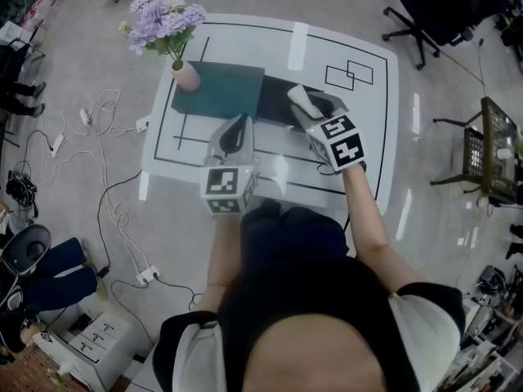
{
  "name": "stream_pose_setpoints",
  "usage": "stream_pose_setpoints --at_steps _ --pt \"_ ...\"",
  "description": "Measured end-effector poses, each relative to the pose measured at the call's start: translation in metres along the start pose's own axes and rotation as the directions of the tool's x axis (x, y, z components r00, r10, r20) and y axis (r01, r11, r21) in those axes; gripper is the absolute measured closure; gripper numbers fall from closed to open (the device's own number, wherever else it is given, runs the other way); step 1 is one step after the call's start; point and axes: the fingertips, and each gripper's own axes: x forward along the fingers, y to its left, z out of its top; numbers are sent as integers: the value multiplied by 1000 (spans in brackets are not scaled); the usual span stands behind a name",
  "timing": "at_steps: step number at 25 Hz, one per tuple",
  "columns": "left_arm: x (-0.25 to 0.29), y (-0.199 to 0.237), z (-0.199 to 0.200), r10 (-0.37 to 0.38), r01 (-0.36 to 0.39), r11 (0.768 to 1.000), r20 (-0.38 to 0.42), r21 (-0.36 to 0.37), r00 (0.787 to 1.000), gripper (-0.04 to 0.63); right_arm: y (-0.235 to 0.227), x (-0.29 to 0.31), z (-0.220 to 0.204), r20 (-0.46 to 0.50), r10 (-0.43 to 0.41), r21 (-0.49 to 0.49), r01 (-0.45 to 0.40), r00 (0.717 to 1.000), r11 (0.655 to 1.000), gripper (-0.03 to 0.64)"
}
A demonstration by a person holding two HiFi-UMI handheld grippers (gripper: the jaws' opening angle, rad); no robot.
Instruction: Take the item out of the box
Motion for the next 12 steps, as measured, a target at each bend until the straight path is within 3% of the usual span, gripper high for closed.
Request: stream_pose_setpoints --at_steps 7,12 --pt "-9 -12 6 -10 10 1000 22 11 1000 584 3 -34 7 114 -44 71 36 992 997 471" --pt "-17 -27 13 -33 33 999 45 6 998 584 6 -65 17 229 -63 138 32 972 990 471"
